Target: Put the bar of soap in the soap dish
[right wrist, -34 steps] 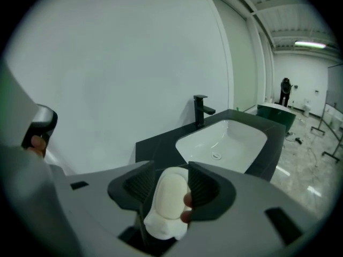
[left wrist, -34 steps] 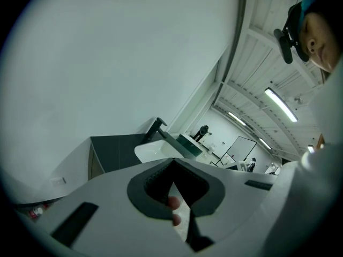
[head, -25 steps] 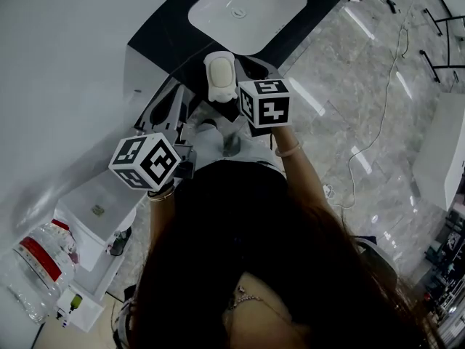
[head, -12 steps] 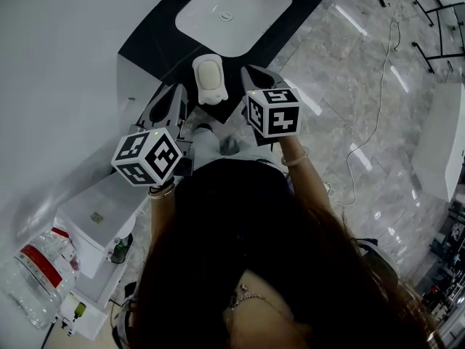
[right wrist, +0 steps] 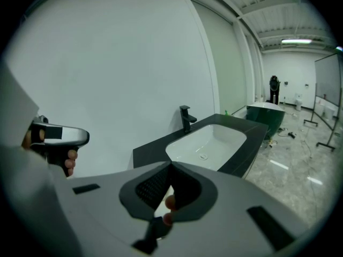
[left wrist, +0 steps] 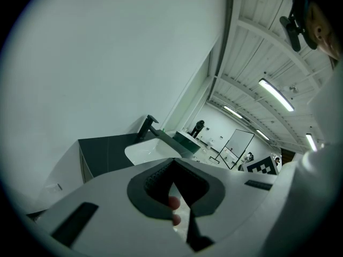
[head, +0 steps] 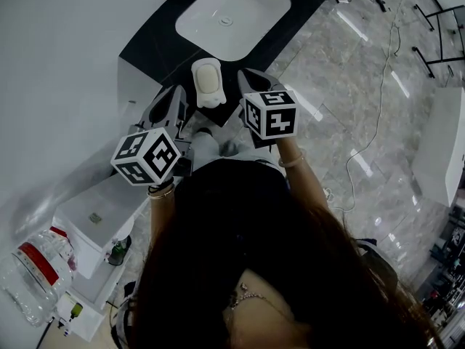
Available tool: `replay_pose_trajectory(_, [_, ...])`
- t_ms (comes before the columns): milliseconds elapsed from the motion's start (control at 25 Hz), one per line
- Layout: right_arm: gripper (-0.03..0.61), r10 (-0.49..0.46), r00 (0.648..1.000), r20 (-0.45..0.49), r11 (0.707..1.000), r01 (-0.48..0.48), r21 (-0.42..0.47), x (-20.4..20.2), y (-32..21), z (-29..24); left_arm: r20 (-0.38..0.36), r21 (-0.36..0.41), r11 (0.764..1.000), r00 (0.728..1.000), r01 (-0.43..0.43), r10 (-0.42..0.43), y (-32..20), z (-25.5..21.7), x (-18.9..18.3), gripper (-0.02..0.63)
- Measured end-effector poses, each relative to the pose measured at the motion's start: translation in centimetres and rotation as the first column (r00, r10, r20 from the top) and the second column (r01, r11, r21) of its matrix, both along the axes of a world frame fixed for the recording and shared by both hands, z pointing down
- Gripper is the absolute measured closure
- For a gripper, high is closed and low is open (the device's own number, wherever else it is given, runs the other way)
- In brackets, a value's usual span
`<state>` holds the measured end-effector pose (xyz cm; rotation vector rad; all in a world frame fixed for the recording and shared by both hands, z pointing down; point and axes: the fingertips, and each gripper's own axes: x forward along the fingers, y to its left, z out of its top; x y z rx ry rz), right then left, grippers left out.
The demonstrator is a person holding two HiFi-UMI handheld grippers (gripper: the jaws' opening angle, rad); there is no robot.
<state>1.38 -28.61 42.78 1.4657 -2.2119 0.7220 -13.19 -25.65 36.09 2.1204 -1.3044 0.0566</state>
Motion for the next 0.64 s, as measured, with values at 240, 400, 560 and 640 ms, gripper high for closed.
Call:
replay_pose_trajectory(240, [0.561,-0.010,1.000,-0.008,1.000,0.010,0.002,-0.37,-0.02,-0.22,0.007,0.004,1.000,1.000,0.009,-0.009,0.02,-0.15,-0.08,0.617])
replay_pose_trajectory(400, [0.561,-0.013,1.000,-0.007,1.000,0.013,-0.003,-0.46,-0.02,-0.10,0.026,0.000,1.000,1.000,0.010,-0.010,0.08,0.05,-0.03,0.617])
replay_pose_trajectory(560, [0.561,-0.017,1.000,-0.007,1.000,0.017,-0.008,-0.69,-0.09,0.07,0.022,0.000,1.000,1.000,0.009,-0.009,0.04,0.22,-0.13,0.617])
replay_pose_trajectory(640, [0.561,-0.018,1.000,-0.003,1.000,0.018,-0.013,-0.76,-0.05,0.21,0.012,-0.003,1.000,1.000,0.011,-0.011,0.03,0.32,-0.16,0.617])
